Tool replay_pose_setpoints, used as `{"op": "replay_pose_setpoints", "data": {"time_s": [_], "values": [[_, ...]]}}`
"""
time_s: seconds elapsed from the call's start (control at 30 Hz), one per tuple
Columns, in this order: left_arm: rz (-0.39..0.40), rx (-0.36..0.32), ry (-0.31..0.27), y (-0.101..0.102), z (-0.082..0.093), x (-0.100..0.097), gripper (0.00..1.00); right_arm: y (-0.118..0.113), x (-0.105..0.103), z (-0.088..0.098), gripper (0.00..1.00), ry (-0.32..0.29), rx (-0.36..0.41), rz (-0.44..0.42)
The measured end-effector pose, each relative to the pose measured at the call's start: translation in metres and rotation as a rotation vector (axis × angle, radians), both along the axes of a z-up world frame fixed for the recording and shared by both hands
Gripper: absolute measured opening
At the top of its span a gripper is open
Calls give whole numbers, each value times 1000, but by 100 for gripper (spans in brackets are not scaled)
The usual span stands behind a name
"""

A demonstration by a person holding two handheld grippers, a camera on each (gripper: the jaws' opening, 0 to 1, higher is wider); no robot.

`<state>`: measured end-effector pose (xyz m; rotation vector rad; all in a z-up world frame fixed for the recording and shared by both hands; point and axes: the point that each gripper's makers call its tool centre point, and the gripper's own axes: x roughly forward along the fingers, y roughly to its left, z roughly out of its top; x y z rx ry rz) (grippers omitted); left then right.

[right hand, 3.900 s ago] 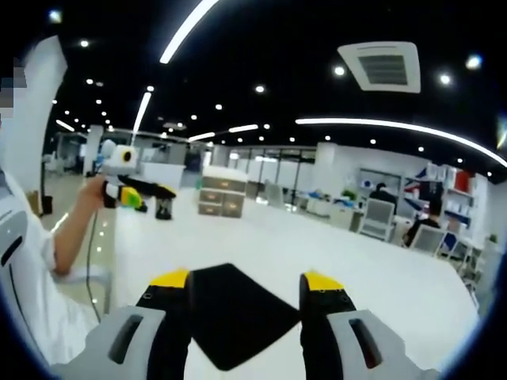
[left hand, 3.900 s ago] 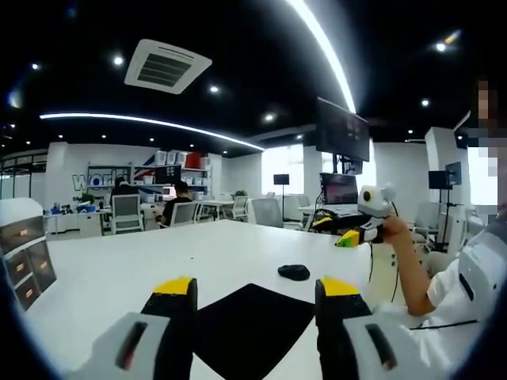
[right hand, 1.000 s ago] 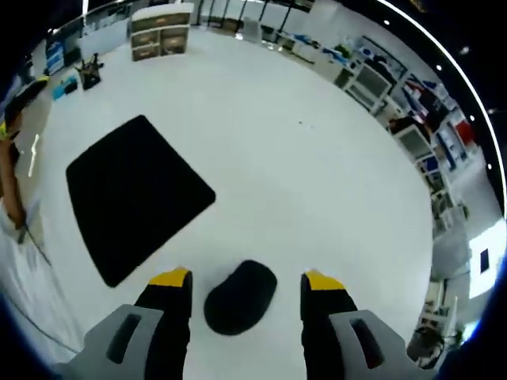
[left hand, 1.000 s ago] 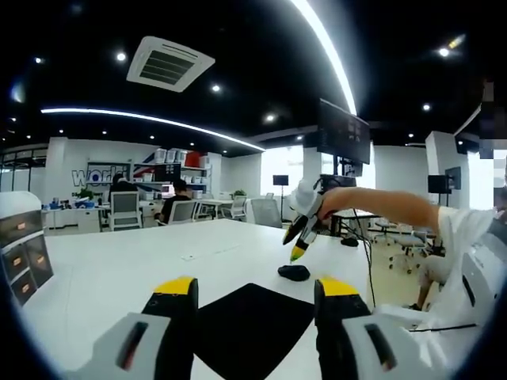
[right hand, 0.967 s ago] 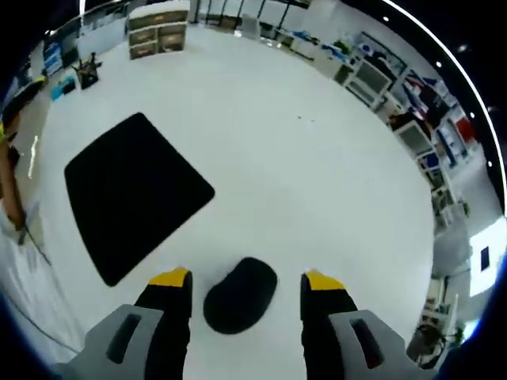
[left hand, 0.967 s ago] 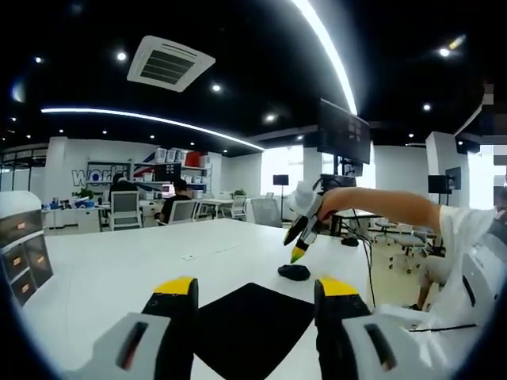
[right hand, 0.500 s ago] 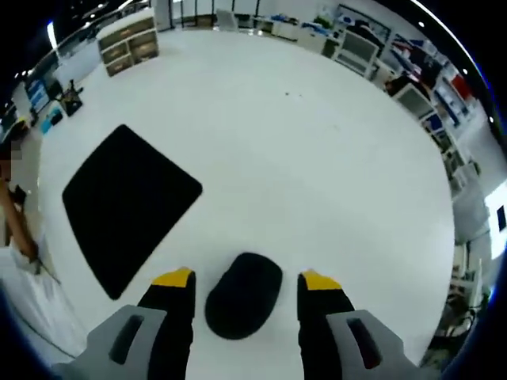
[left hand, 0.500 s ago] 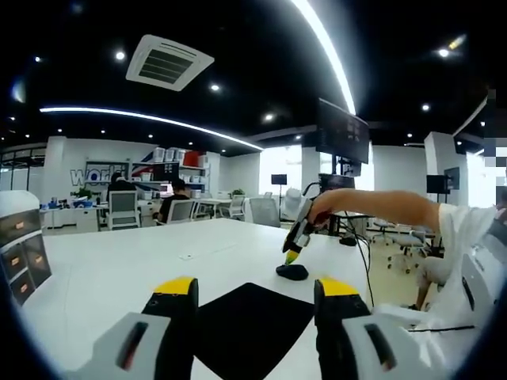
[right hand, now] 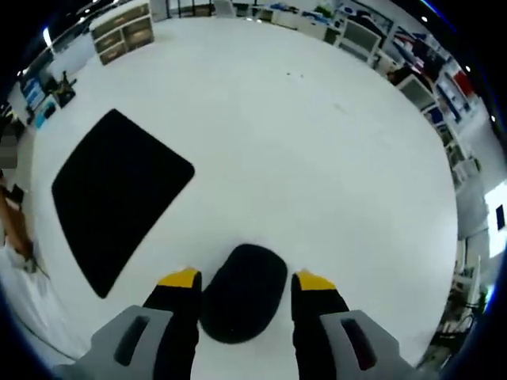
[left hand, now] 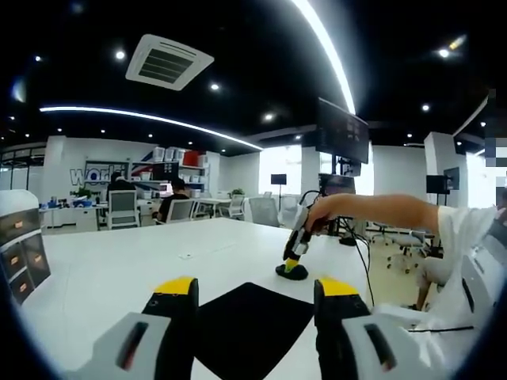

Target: Arrange the mouse and mouse pad neatly on the desk surface

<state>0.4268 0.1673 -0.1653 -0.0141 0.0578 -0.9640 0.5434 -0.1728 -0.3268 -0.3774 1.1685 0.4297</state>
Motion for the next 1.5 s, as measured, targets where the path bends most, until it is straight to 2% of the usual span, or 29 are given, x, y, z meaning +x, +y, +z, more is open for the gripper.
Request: {"op": "replay_pose_setpoints", "data": {"time_s": [0.13, 0.47, 0.87, 1.1, 1.5], "values": [[-1, -1, -3, 1, 2, 0, 59, 1, 0, -3, 42, 10, -5, 6], [1, -1, -1, 4, 3, 3, 59, -9, -7, -7, 40, 24, -26, -87], [3, -7, -8, 8, 6, 0, 59, -7, -28, -23, 42, 81, -12, -157], [4, -10, -9, 6, 6, 0, 59, -5, -30, -28, 42, 93, 37, -220], [-1, -7, -6, 1, 3, -2, 58, -4, -32, -28, 41, 124, 46, -223]]}}
